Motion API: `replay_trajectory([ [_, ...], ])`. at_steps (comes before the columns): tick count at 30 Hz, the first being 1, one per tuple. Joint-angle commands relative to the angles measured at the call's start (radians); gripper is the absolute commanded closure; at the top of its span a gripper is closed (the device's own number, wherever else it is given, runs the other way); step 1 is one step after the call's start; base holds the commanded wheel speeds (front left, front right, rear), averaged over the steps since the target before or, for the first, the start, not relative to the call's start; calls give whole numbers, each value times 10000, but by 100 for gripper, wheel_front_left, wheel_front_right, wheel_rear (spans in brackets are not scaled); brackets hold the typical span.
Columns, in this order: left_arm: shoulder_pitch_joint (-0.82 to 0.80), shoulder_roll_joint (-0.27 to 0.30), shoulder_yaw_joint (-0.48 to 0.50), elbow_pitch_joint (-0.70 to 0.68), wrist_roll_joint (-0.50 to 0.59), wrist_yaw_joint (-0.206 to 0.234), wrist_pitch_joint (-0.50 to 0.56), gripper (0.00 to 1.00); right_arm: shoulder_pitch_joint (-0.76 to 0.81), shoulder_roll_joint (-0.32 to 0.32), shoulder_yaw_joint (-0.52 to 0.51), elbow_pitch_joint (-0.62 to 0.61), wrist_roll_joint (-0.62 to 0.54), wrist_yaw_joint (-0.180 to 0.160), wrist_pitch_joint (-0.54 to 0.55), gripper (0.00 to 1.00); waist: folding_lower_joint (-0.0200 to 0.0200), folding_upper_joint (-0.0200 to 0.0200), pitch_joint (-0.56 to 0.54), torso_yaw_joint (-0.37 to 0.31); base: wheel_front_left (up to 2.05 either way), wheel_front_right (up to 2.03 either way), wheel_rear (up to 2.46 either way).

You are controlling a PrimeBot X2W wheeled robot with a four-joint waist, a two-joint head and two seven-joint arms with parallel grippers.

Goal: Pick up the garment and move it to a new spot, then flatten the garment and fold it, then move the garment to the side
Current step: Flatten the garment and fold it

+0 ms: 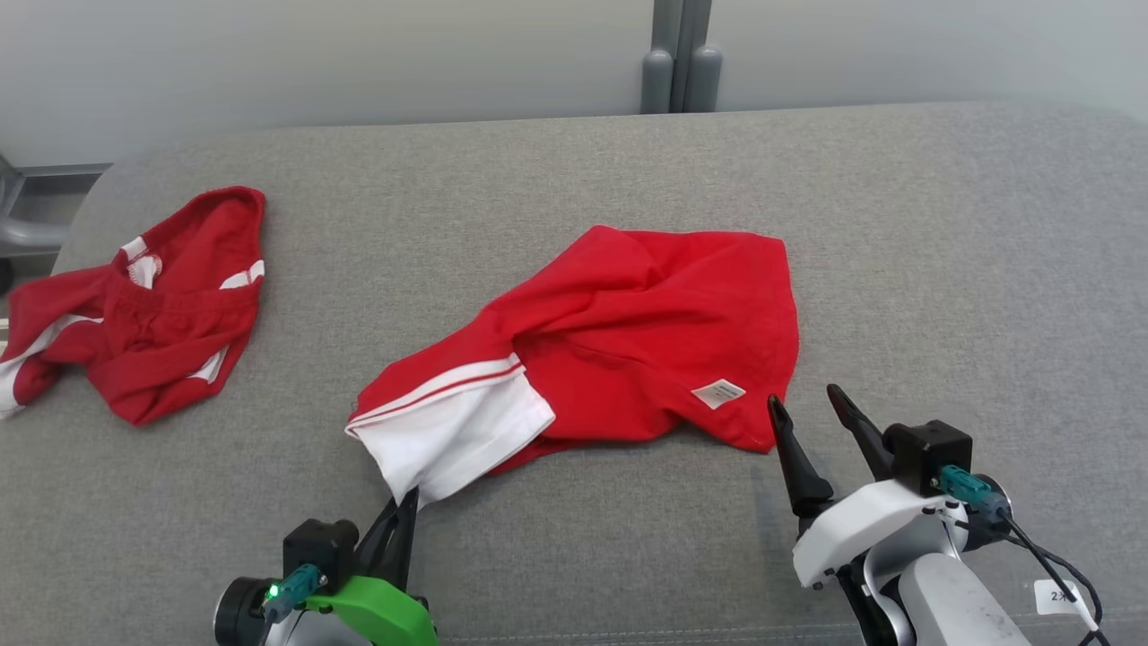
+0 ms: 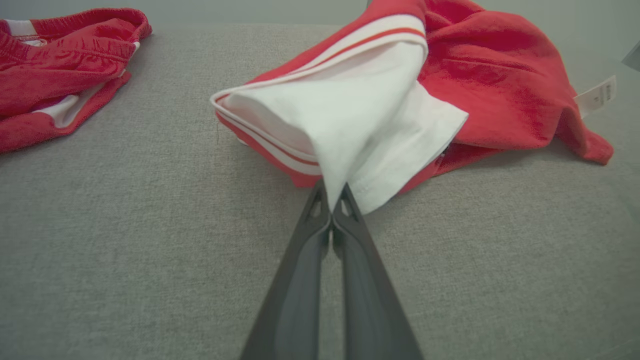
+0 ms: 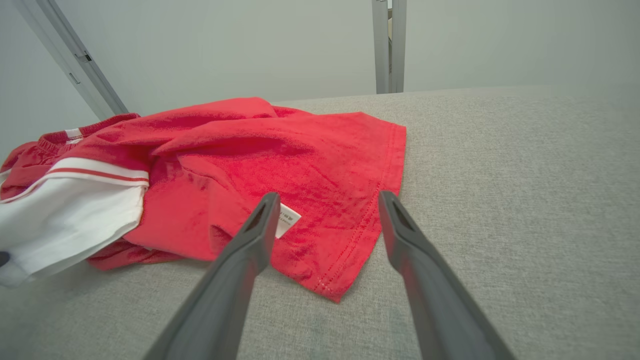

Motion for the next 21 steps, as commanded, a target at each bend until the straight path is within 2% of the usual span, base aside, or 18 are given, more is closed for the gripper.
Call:
replay_trajectory([
  [1,125,145,78,58,-148,-50,47,100,36,-40,53,20,64,1,-55,0,0,0,-46,217,0,0,0],
  [8,314,303,42,758,-590,-177,602,100,-41,-43,94,106,42,1,-100,0,0,0,-21,242,0,0,0],
  [14,157,367,81,1314,-901,-229,546,100,-74,-42,83,159,7,1,-86,0,0,0,-86,163,0,0,0],
  [15,114,367,96,1410,-909,-230,487,58,-68,-40,80,175,6,1,-82,0,0,0,-107,156,0,0,0],
  [16,87,350,111,1477,-918,-218,412,0,-59,-40,74,183,4,1,-80,0,0,0,-128,151,0,0,0],
  [21,-23,325,207,1452,-705,11,72,0,14,-39,43,200,-13,1,-90,0,0,0,-241,199,0,0,0],
])
